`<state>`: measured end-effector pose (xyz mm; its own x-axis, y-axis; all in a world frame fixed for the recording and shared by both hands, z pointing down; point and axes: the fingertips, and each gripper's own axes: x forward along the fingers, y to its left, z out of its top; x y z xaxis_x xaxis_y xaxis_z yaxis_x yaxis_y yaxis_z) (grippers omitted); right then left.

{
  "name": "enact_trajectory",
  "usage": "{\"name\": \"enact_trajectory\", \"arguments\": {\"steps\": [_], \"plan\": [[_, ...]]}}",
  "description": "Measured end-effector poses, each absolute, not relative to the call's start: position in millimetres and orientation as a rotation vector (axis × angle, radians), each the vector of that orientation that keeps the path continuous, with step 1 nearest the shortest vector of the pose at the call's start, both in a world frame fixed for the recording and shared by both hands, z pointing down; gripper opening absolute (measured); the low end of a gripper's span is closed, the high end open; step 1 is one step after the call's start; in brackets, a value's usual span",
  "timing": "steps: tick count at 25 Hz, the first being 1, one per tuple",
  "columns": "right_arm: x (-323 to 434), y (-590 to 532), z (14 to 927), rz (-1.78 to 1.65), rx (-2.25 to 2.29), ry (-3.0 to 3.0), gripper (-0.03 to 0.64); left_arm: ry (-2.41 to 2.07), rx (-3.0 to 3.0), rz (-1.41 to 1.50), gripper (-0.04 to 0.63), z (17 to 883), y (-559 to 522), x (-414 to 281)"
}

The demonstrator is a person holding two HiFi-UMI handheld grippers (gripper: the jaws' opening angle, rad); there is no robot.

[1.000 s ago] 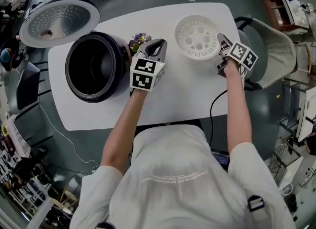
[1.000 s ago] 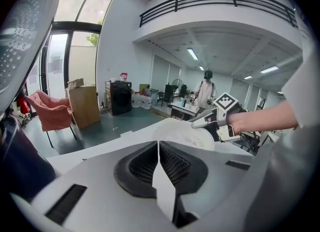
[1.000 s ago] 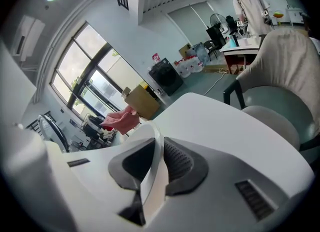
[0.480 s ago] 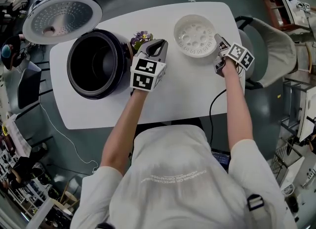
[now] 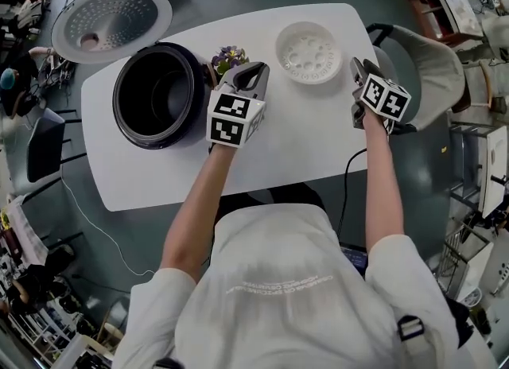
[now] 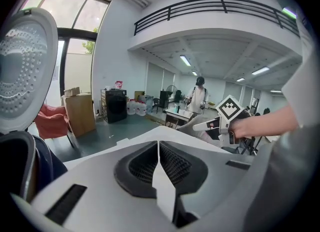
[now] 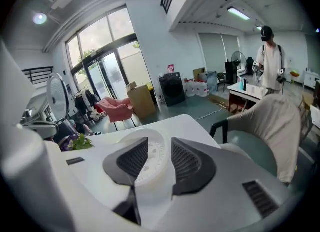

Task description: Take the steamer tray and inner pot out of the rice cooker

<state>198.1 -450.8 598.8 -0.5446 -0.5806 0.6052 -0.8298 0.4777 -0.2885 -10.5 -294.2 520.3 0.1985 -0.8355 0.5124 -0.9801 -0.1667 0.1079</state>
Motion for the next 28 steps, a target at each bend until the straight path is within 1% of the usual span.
{"name": "enact_trajectory", "arguments": {"steps": [4, 8, 12, 15, 22, 28], "plan": [[180.5, -427.2, 561.3, 0.724, 1.112, -2.398, 0.061, -1.729, 2.108, 0.474, 0.023, 490.1, -279.6, -17.2], [160.8, -404.9, 528.9, 0.61, 1.035, -2.483, 0.043, -1.787, 2.131, 0.422, 0.022, 457.0, -261.7, -33.0], [119.9, -364.8, 486.9, 0.615, 0.924, -2.614, 0.026, -1.901, 2.152, 0.386, 0.014, 420.5, -226.3, -71.9], [89.2, -345.9, 456.4, 0.591, 0.84, -2.699, 0.025, -2.004, 2.157, 0.371, 0.014, 397.6, -204.5, -101.9], [20.6, -312.4, 392.8, 0.518, 0.648, -2.873, 0.025, -2.161, 2.082, 0.217, 0.014, 357.7, -164.1, -166.8], [-39.4, -264.5, 349.1, 0.349, 0.477, -2.953, 0.025, -2.27, 2.061, 0.25, 0.015, 333.9, -119.4, -213.3]]}}
